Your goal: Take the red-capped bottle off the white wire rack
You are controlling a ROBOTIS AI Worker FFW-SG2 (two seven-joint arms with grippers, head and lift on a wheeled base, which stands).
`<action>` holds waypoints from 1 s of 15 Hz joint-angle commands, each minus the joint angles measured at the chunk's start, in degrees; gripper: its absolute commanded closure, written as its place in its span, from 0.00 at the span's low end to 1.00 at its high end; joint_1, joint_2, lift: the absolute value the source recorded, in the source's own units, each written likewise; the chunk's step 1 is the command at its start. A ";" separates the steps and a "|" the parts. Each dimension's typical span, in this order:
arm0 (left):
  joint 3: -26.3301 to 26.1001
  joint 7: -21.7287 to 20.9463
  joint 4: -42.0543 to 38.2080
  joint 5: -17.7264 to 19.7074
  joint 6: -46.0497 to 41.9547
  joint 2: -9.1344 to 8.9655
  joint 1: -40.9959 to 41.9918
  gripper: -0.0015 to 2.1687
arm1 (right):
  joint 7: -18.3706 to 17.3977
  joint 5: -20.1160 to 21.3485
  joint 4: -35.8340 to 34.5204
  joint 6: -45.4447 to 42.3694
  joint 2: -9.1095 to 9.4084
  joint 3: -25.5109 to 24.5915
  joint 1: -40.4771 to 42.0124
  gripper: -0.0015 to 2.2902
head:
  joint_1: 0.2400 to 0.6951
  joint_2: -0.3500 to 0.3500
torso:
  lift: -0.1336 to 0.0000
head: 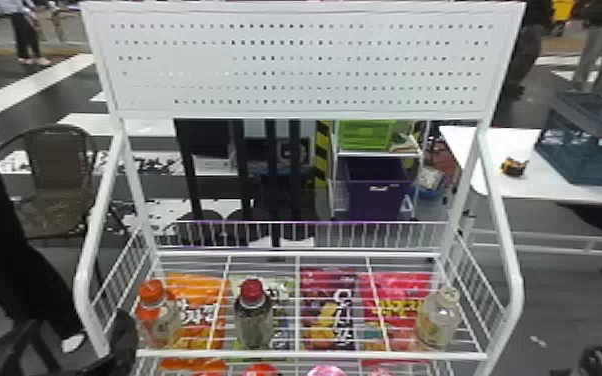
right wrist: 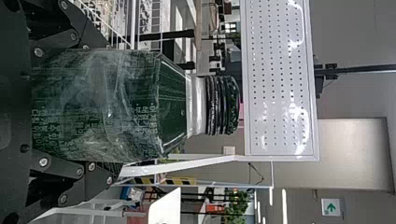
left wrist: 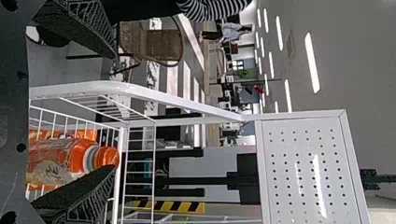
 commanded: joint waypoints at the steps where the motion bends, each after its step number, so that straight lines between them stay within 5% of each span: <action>1: 0.00 -0.08 0.12 0.09 0.00 -0.09 -0.08 0.02 | 0.01 0.00 0.06 0.05 0.05 0.00 0.00 0.51 | 0.57 0.50 | 1.00; 10: -0.61 0.00 0.47 0.00 -0.18 -0.18 -0.08 0.03 | 0.01 0.00 -0.29 -0.13 0.05 0.00 0.26 0.49 | 0.57 0.50 | 1.00; 15: -13.01 4.40 13.83 -2.64 -11.60 -0.18 -3.16 0.03 | 0.01 0.00 -0.38 -0.13 0.05 0.18 0.26 0.49 | 0.57 0.50 | 1.00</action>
